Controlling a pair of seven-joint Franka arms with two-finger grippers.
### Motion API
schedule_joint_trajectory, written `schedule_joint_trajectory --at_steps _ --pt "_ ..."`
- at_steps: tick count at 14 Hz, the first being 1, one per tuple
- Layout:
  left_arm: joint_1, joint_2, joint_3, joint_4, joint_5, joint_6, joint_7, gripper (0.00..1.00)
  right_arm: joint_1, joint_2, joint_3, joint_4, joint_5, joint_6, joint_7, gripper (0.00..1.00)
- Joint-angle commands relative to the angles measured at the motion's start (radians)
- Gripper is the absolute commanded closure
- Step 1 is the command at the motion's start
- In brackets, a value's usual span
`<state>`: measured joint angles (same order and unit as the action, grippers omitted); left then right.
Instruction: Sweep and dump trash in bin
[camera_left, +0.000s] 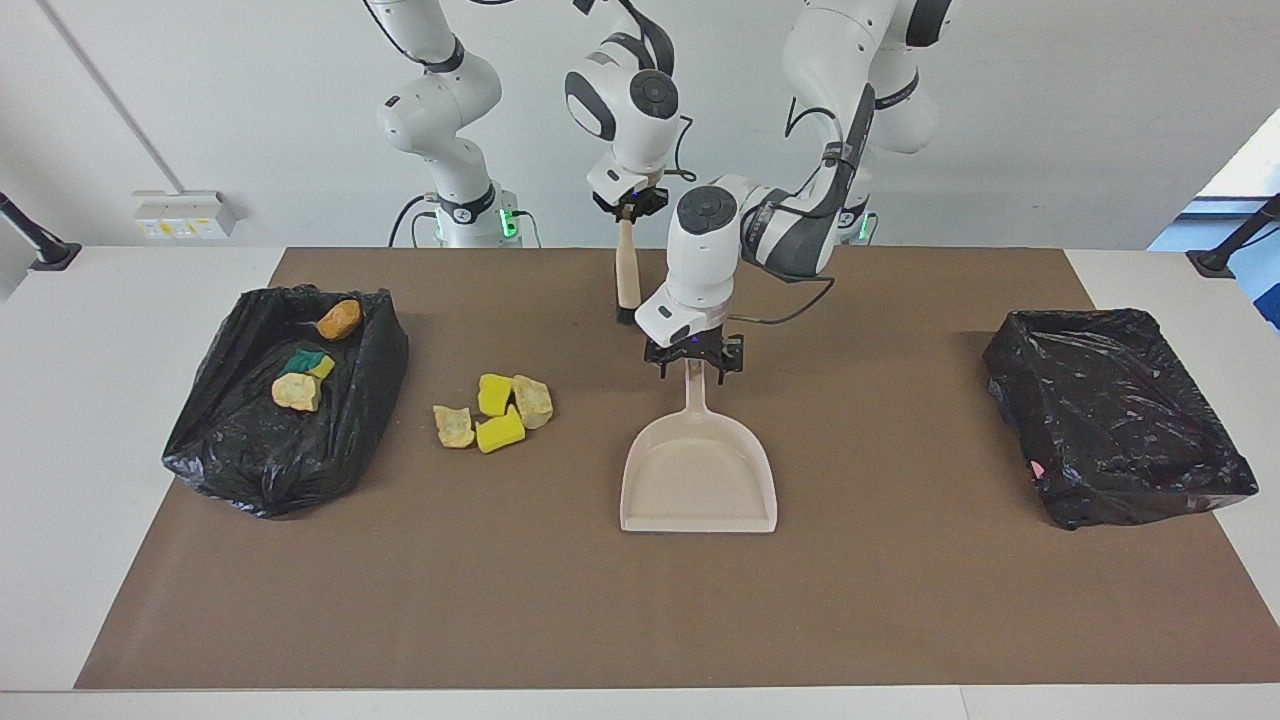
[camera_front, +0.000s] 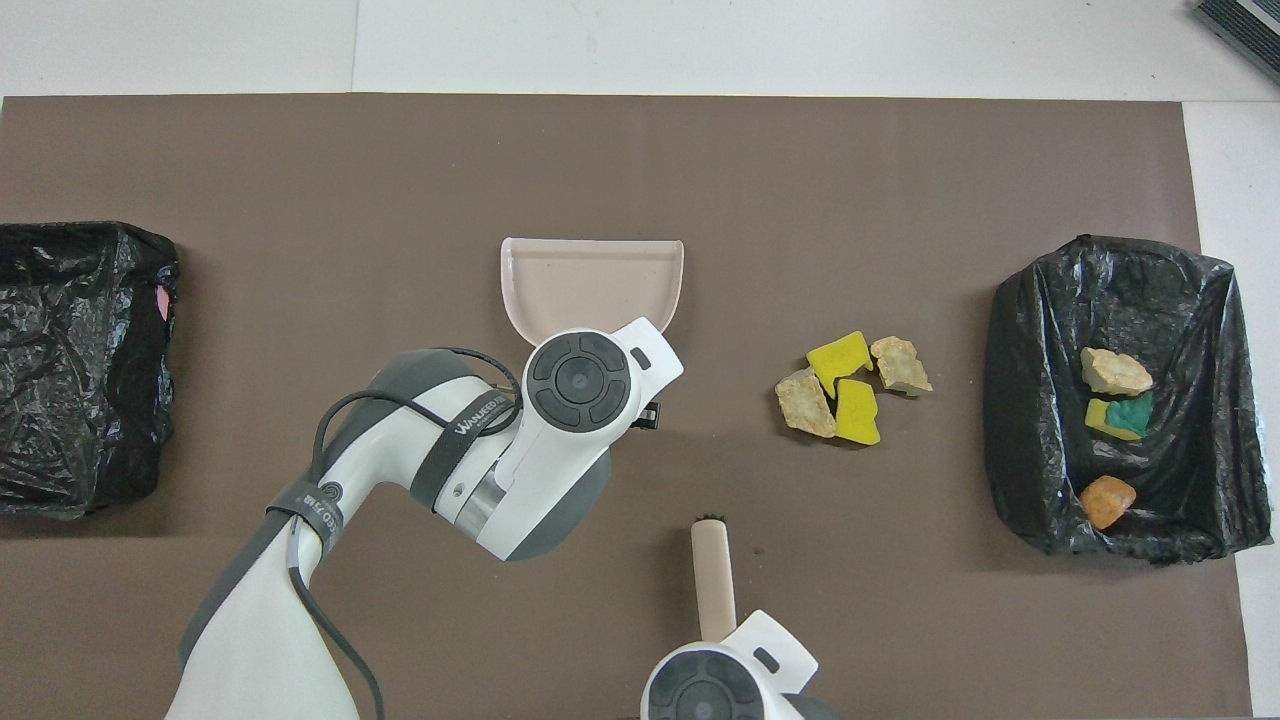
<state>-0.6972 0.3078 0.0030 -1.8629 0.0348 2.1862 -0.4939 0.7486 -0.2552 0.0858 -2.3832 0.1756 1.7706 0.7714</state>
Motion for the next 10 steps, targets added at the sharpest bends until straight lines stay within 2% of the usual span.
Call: schedule_joint_trajectory --at_steps 1,4,7,10 --pt "-0.012 0.004 0.014 0.004 -0.006 0.032 0.0 0.63 -0.113 -0.068 0.005 -0.011 -0.063 -0.074 -0.099 1.0" --pt "-0.01 0.005 0.015 0.011 0.007 0.035 0.004 0.81 -0.237 -0.062 0.006 -0.01 -0.172 -0.094 -0.177 1.0" --pt "0.001 -0.016 0.023 0.014 0.019 0.004 0.081 0.9 -0.334 -0.006 0.009 0.037 -0.322 -0.069 -0.288 1.0" --pt "0.008 -0.085 0.028 0.011 0.08 -0.153 0.359 0.94 -0.467 0.097 0.008 0.128 -0.46 0.004 -0.485 1.0"
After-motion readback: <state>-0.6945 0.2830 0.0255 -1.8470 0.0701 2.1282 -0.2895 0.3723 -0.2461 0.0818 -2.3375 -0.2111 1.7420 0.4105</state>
